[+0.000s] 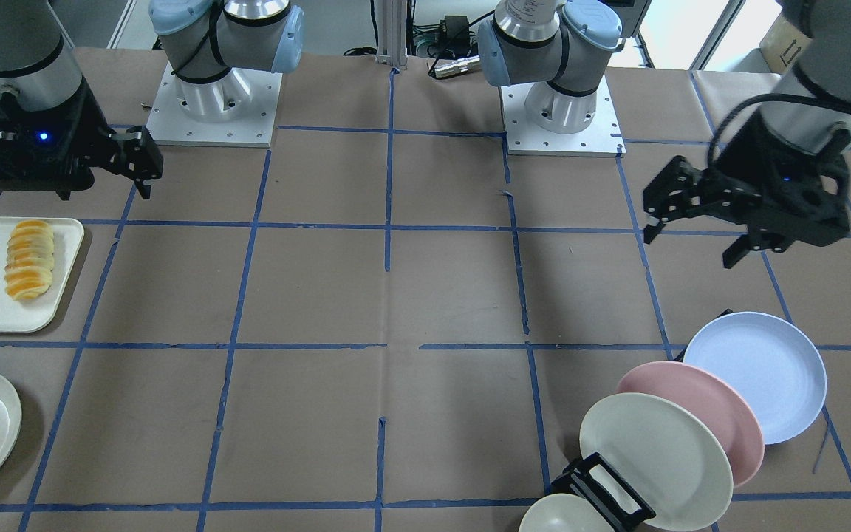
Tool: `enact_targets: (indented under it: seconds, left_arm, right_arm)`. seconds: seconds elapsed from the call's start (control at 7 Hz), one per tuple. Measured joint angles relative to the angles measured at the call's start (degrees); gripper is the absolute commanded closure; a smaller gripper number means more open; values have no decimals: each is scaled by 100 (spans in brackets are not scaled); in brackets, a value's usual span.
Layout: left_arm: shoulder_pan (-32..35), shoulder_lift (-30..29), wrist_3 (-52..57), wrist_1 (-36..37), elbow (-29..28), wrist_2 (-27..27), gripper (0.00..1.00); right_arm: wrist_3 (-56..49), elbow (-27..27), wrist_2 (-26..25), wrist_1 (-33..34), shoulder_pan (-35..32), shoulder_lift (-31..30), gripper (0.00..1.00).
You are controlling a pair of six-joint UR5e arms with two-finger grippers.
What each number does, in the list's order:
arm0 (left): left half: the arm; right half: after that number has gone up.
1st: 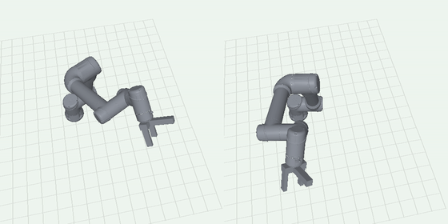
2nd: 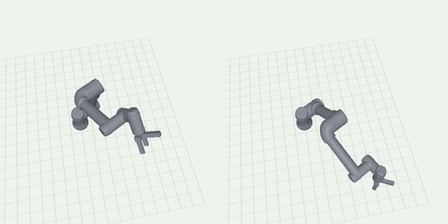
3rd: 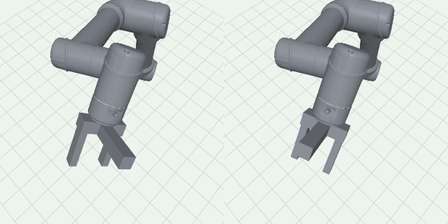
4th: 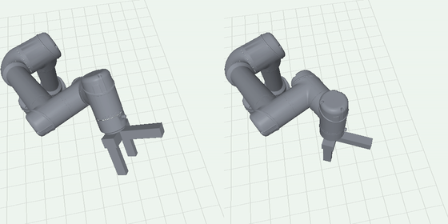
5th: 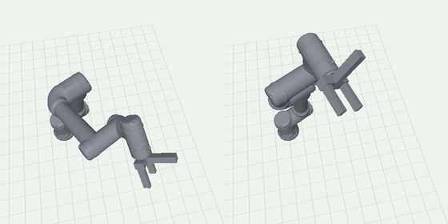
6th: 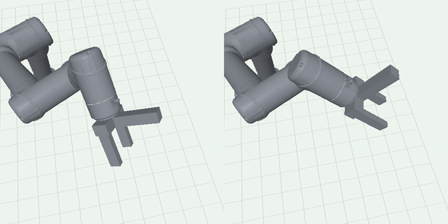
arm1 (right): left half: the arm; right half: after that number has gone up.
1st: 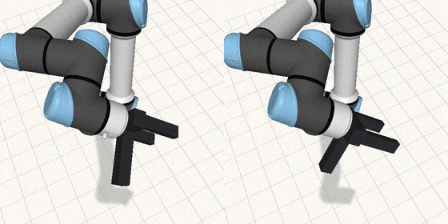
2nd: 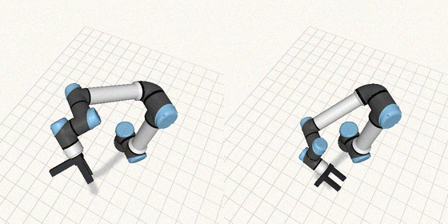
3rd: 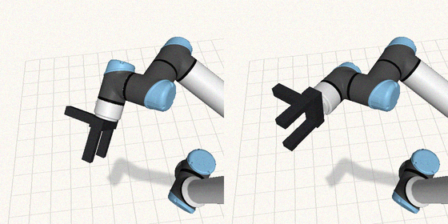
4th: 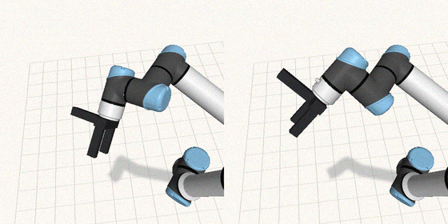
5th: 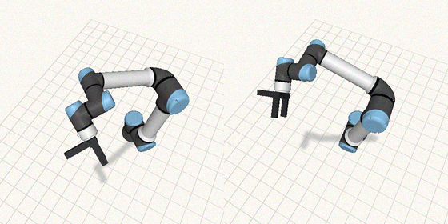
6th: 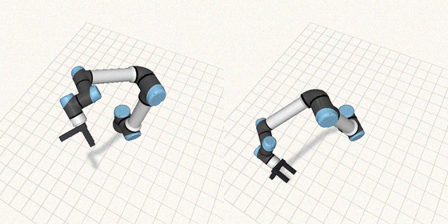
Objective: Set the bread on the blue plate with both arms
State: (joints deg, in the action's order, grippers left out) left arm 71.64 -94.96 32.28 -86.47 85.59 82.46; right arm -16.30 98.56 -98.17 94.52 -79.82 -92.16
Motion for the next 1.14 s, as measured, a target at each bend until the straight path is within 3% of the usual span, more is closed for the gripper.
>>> enact_targets:
  seconds: [0.29, 0.57, 0.86, 1.14]
  left_arm:
    - [-1084, -324, 875, 62, -23, -13, 0]
    - [-1392, -1356, 1466, 682, -353, -74, 0]
    - [-1428, -2481, 1703, 946, -1080, -88, 0]
    - [-1438, -3551, 1996, 936, -2138, -120, 0]
  right_arm:
    - [-797, 596, 124, 443, 1200, 1, 16]
    - [-2010, 1467, 554, 1380, 2695, 86, 16]
    - [-2562, 1881, 790, 2236, 3277, 625, 16]
    - [-2682, 1953, 827, 2896, 3511, 1254, 16]
